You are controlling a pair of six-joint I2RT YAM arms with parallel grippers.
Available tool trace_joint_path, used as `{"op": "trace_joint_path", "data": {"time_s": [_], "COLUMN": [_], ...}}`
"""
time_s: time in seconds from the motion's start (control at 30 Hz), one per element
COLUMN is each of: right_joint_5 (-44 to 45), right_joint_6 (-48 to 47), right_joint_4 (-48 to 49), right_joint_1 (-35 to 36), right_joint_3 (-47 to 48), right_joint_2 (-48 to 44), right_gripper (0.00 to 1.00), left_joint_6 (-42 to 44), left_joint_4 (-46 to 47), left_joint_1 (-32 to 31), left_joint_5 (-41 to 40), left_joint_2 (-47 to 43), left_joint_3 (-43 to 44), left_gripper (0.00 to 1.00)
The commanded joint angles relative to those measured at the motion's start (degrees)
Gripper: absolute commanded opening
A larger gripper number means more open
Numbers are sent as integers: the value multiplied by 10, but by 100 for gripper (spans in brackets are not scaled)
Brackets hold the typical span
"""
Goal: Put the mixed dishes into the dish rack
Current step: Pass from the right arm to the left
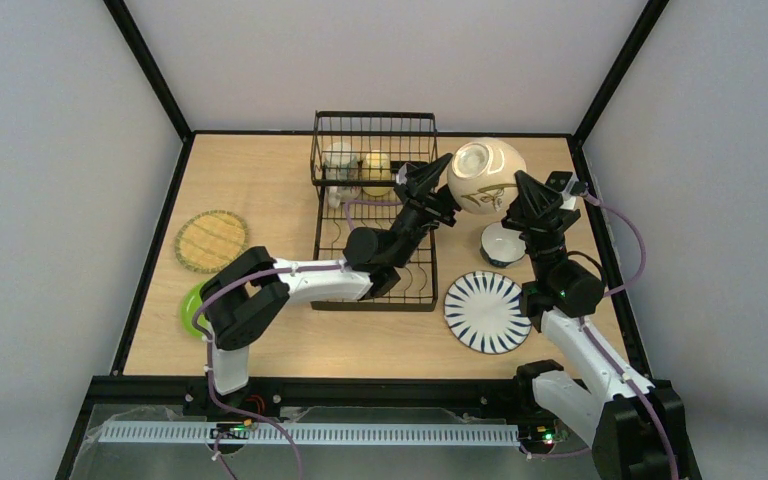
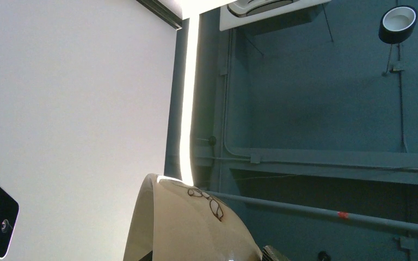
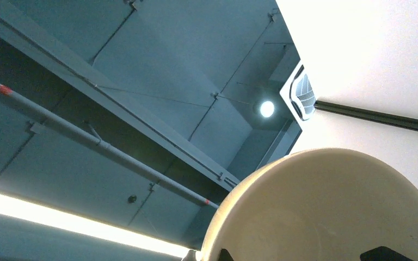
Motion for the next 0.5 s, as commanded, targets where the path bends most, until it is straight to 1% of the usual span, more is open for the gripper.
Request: {"op": "trace_joint_path", "data": {"time_s": [0.0,0.1,0.17,0.2,0.3,0.33,0.47], "right_joint_5": [31,29,24,24,27,27,30], "right_joint_6": [-32,-35,-38,-39,-41,-42,-45], "right_joint_4": [-12,-32,-46,-52,-67,-70,-84], "right_joint_1": [0,0,0,0,0,0,0], "right_joint_3": [13,14,16,16,12,11,12], "right_joint_2": [1,-2,-2,-2,-5,-5,-4], "right_gripper": [0,0,0,0,0,0,0], "left_joint_6": [-168,-169,-169,-170,-172,-174,-181], "left_joint_4": [61,62,65,68,78,80,75], "left_joint_1": [-22,-26,-26,-26,-26,-26,-26], "left_joint_5": [72,71,67,62,54,53,54], "left_joint_2": [-17,-18,-18,-17,-13,-12,-9], "left_joint_3": [-5,0,1,1,4,5,5], "left_gripper": [99,98,95,91,69,65,63]}}
